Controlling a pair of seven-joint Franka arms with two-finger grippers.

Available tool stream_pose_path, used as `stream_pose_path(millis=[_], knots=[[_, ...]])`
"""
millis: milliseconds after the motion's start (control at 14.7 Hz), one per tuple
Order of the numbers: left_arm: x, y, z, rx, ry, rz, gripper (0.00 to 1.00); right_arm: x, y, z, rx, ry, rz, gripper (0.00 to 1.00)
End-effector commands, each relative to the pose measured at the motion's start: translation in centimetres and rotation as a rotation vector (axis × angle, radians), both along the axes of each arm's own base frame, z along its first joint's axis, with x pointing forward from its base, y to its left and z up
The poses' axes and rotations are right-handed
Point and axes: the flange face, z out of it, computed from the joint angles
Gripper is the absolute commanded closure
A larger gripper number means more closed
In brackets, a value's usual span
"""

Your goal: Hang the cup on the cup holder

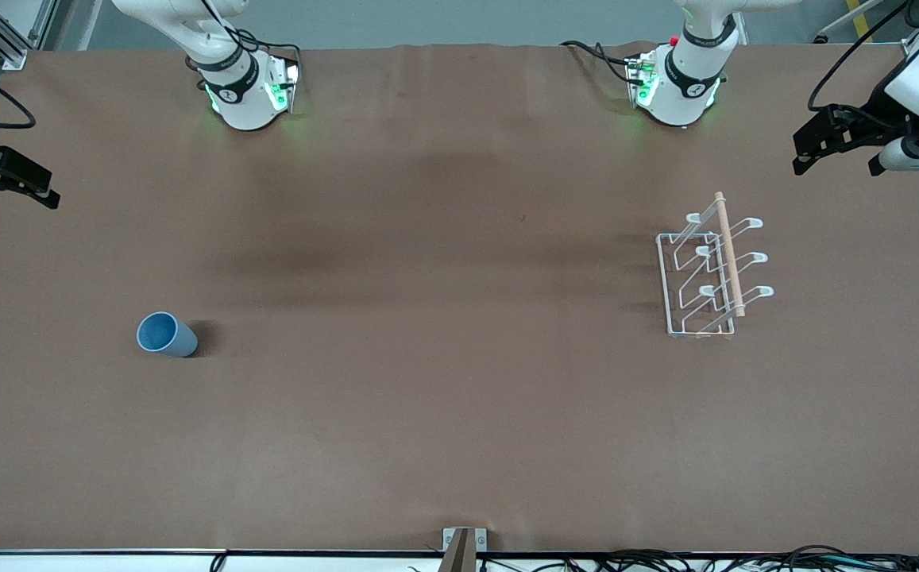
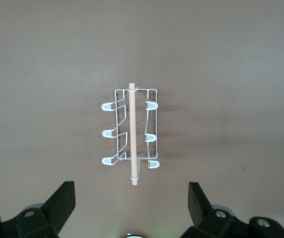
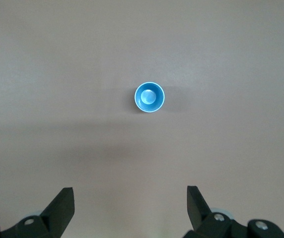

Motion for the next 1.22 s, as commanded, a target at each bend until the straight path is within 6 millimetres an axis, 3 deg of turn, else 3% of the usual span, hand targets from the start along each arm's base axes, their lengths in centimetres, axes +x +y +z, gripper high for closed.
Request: stream_pose_path(millis=[0,408,612,951,1155], knots=[[0.0,0.3,0.6,0.000,-0.005,-0.010,0.00,0.0,-0.3,0.3,0.017,-0.002,0.001,0.00],[0.1,0.9,0.5,-0.005,-0.003,0.001,0.00,0.2,-0.4,0.2,0.017,-0.008,0.001,0.00],[0.1,1.6,0.4,-0.015,0.001,0.009,0.00,2.0,-0.6,-1.8,0.012,-0.014,-0.002,0.00],[0.3,1.6,0.1,-0.017,0.007,0.000,0.00,6.6,-1.5,-8.5,0.000,-0.017,-0.012,0.00],[0.3,1.5,0.0,-0.018,0.017,-0.002,0.00,7.8,-2.5,-13.4,-0.004,-0.012,-0.023,0.00]])
